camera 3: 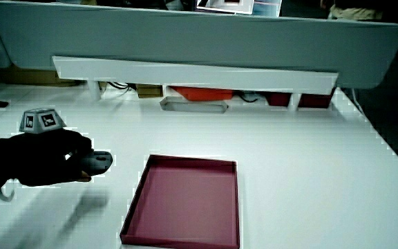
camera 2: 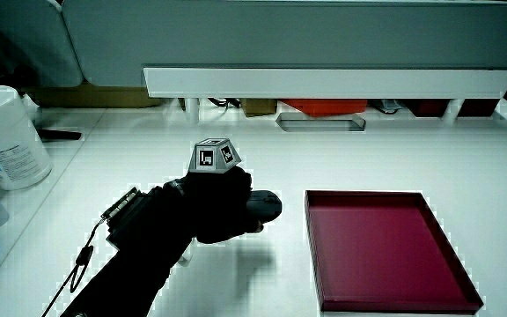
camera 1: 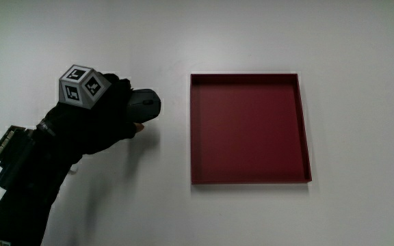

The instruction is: Place mouse on desk

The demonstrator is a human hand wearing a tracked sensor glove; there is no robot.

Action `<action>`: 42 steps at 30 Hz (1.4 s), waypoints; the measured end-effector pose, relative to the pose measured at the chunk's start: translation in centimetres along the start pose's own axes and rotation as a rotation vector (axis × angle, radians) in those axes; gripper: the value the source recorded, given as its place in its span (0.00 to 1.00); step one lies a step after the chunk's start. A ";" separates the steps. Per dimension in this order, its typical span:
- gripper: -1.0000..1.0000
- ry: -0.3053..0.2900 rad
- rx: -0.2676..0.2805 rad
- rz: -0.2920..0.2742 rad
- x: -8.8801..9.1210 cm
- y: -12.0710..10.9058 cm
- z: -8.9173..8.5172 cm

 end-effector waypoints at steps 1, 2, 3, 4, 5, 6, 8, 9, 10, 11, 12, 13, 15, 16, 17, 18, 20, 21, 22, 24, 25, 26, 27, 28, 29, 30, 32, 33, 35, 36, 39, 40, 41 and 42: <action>0.50 -0.010 -0.007 0.018 -0.4 0.1 -0.2; 0.50 -0.004 -0.018 0.025 -0.7 0.3 -0.5; 0.50 -0.004 -0.017 0.023 -1.2 0.5 -0.9; 0.50 -0.002 -0.024 0.040 -1.4 0.5 -1.0; 0.50 -0.016 -0.036 0.049 -1.9 0.8 -1.3; 0.50 -0.010 -0.034 0.054 -2.2 0.9 -1.5; 0.50 -0.016 -0.049 0.077 -2.7 1.0 -1.7; 0.50 -0.020 -0.055 0.087 -3.1 1.2 -2.0; 0.50 -0.023 -0.058 0.098 -3.2 1.2 -2.1; 0.50 -0.020 -0.063 0.108 -3.5 1.4 -2.4; 0.50 -0.020 -0.073 0.118 -3.6 1.4 -2.4; 0.50 -0.012 -0.067 0.115 -4.0 1.7 -2.8; 0.50 -0.027 -0.097 0.144 -4.4 1.8 -3.2; 0.50 -0.027 -0.097 0.140 -4.7 2.0 -3.5; 0.50 -0.029 -0.108 0.145 -5.0 2.2 -3.8; 0.50 -0.026 -0.098 0.151 -4.9 2.1 -3.8; 0.50 -0.026 -0.106 0.161 -5.0 2.2 -4.0; 0.50 -0.024 -0.114 0.167 -5.0 2.2 -4.1; 0.50 -0.021 -0.119 0.163 -5.1 2.3 -4.3; 0.50 -0.038 -0.125 0.174 -5.4 2.3 -4.5; 0.50 -0.031 -0.113 0.164 -5.4 2.3 -4.6; 0.50 -0.034 -0.124 0.179 -5.5 2.3 -4.6; 0.50 -0.030 -0.123 0.176 -5.4 2.4 -4.5; 0.50 -0.041 -0.126 0.174 -5.6 2.6 -4.7; 0.50 -0.033 -0.125 0.175 -5.5 2.5 -4.7; 0.50 -0.019 -0.127 0.174 -5.3 2.4 -4.6; 0.50 -0.026 -0.119 0.165 -5.6 2.5 -4.9; 0.46 -0.029 -0.118 0.177 -5.4 2.2 -4.7; 0.39 -0.031 -0.121 0.168 -5.6 2.2 -4.9; 0.36 -0.041 -0.126 0.173 -5.8 2.1 -5.0; 0.25 -0.085 -0.113 0.178 -6.6 1.3 -5.1; 0.21 -0.087 -0.103 0.174 -6.2 0.5 -4.4; 0.18 -0.070 -0.065 0.147 -6.0 -0.1 -4.0; 0.14 -0.075 -0.065 0.157 -5.6 -0.8 -3.5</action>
